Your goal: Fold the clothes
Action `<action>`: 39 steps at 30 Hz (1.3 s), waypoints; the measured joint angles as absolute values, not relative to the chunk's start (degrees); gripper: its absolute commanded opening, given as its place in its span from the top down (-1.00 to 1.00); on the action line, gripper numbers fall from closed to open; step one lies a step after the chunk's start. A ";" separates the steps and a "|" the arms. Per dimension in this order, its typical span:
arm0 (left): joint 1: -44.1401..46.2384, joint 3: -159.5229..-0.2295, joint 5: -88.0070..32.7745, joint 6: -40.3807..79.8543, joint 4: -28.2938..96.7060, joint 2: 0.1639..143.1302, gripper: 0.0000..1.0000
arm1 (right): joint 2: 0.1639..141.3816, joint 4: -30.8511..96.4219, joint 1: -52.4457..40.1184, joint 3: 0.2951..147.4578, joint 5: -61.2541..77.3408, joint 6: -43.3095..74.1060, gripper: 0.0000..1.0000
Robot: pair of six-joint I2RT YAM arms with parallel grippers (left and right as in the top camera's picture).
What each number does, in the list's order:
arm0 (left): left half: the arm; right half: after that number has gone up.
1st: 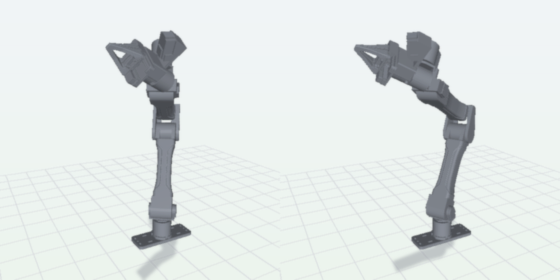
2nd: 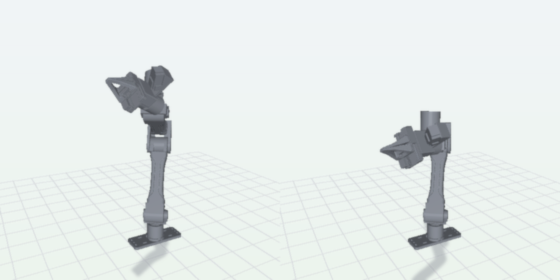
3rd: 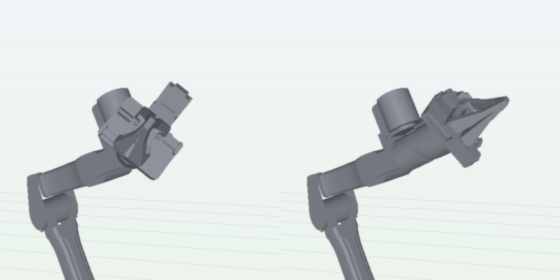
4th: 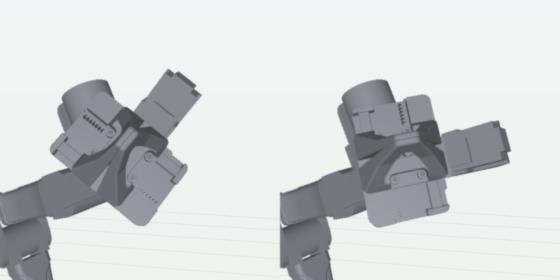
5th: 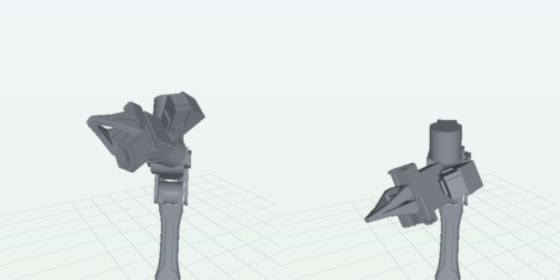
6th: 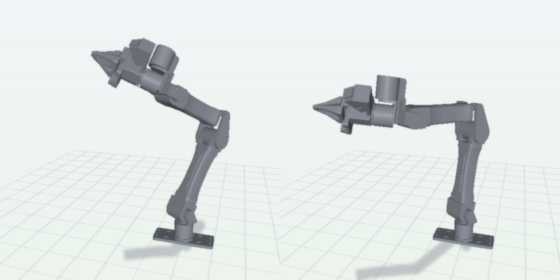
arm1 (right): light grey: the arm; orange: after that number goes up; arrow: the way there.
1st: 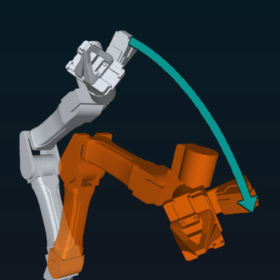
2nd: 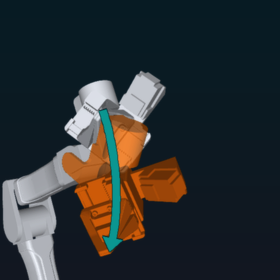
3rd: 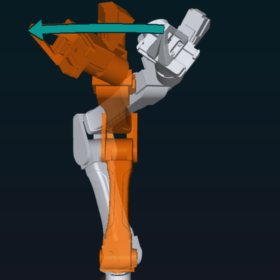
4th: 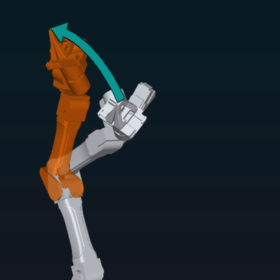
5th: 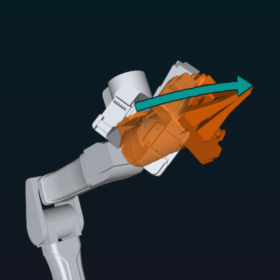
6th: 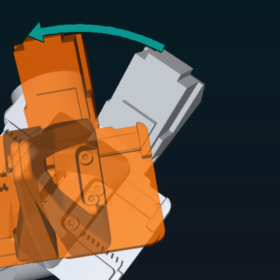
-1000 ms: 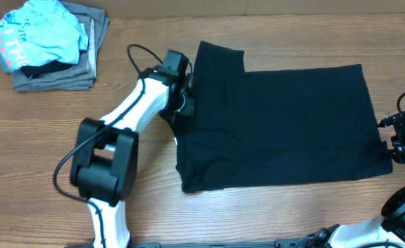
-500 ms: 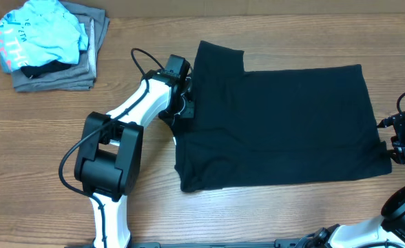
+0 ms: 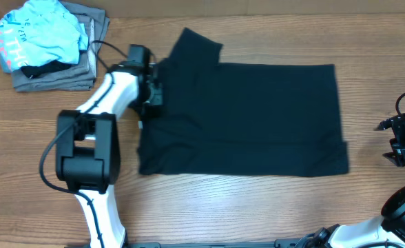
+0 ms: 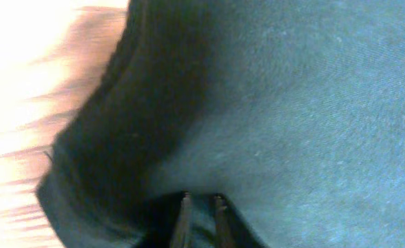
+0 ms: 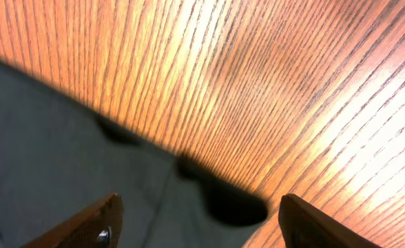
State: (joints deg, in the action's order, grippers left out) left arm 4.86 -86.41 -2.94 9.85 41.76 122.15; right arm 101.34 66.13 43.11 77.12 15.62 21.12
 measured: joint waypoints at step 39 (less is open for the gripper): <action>21.26 -103.81 -9.28 11.92 86.74 123.76 0.91 | 101.45 71.00 12.29 76.49 13.39 17.78 0.92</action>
